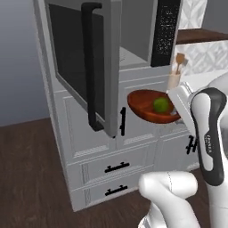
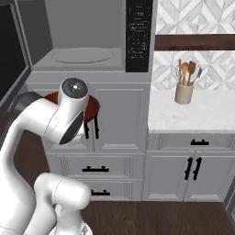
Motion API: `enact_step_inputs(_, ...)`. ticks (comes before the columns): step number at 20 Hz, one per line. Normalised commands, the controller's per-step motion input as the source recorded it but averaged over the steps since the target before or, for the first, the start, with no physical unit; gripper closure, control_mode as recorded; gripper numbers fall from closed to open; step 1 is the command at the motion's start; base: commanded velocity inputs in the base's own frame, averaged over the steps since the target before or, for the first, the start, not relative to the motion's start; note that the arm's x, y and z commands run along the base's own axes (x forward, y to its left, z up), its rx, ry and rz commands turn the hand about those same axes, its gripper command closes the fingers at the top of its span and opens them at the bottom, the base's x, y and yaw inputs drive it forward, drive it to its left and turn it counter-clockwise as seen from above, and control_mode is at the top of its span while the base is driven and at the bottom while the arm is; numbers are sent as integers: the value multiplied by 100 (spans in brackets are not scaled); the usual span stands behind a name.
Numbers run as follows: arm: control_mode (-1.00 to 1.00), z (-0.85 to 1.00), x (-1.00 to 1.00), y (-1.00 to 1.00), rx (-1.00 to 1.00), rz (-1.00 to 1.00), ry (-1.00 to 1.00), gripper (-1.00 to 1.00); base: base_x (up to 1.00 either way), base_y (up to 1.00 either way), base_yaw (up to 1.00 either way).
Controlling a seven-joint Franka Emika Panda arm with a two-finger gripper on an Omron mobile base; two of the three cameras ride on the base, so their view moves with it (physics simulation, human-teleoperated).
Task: Pick the lime from the sink and place it in the bowl. Then pick the bowl and place it in the microwave. Then close the microwave door and press the start button.
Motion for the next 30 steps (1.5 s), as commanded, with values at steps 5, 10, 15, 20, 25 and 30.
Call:
enact_step_inputs(5, 100, 0, 0, 0, 0, 0, 0, 100, 60, -39, 29)
enact_step_inputs(10, 100, 0, 0, 0, 0, 0, 0, 100, 64, -38, 30)
enact_step_inputs(15, 100, 0, 0, 0, 0, 0, 0, 100, 43, -15, 25)
enact_step_inputs(20, 100, 0, 0, 0, 0, 0, 0, 100, 43, -6, 17)
enact_step_inputs(25, 100, 0, 0, 0, 0, 0, 0, 100, 37, -4, 2)
enact_step_inputs(30, 100, 0, 0, 0, 0, 0, 0, 100, 34, -1, 0)
